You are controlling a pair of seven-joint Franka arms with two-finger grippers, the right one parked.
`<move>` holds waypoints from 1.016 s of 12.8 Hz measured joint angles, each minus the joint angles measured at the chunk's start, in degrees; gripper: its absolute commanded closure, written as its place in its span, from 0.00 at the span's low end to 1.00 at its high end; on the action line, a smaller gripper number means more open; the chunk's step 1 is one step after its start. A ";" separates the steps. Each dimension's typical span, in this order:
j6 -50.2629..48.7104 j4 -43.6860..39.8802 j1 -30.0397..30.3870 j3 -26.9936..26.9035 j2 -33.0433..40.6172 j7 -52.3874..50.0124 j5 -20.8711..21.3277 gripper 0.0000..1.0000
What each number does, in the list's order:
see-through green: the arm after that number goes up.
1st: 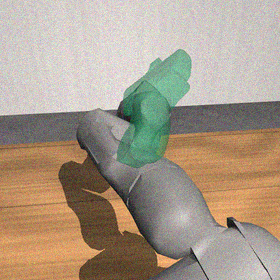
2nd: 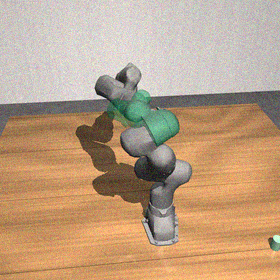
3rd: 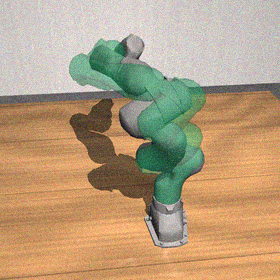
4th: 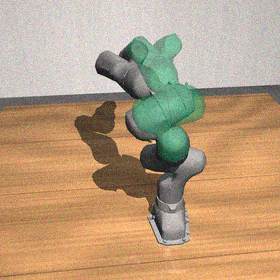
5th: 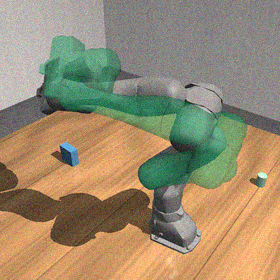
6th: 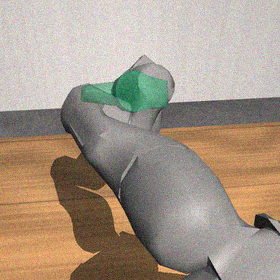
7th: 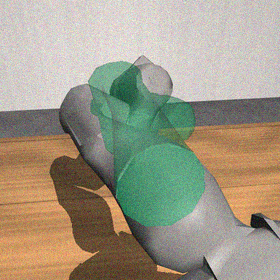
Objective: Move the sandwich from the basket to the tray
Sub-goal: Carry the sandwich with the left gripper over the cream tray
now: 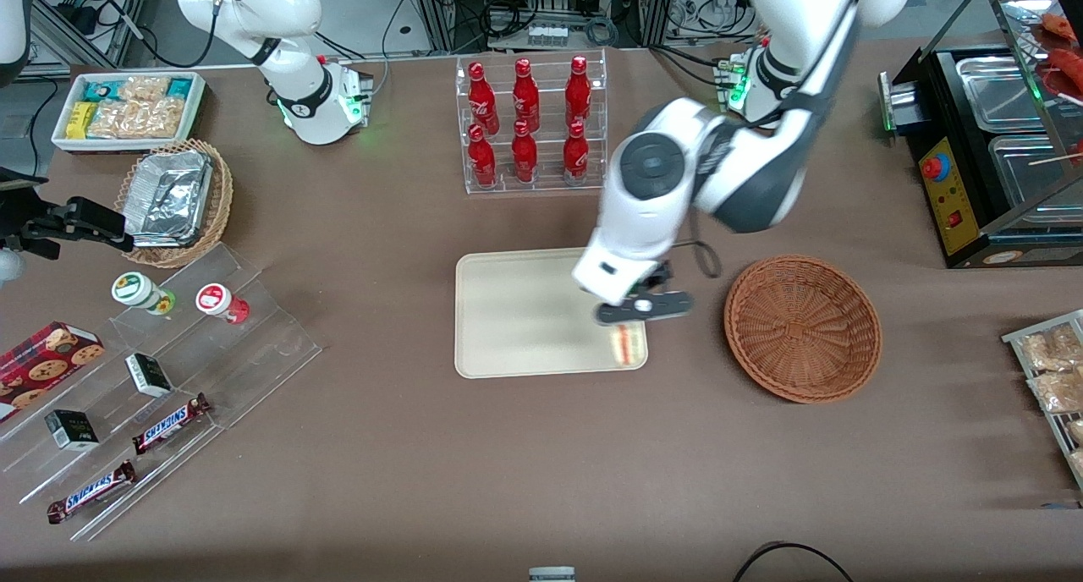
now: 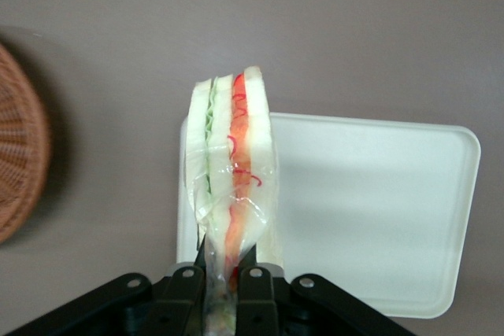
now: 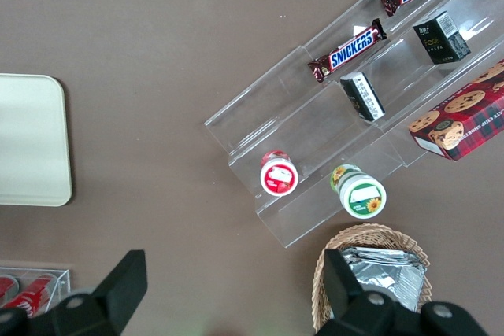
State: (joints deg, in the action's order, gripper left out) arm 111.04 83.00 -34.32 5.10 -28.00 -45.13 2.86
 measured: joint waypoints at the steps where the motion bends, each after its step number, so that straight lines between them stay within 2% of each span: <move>1: 0.19 -1.55 -1.68 -0.01 -2.12 -0.25 0.00 1.00; 7: 2.82 -5.53 -8.60 -0.15 -11.59 -2.72 0.11 1.00; 13: 5.00 -5.66 -10.44 -0.19 -15.83 -4.14 0.87 1.00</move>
State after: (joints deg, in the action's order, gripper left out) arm 116.04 77.34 -44.76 4.91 -43.83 -49.28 3.73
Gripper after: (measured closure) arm 0.855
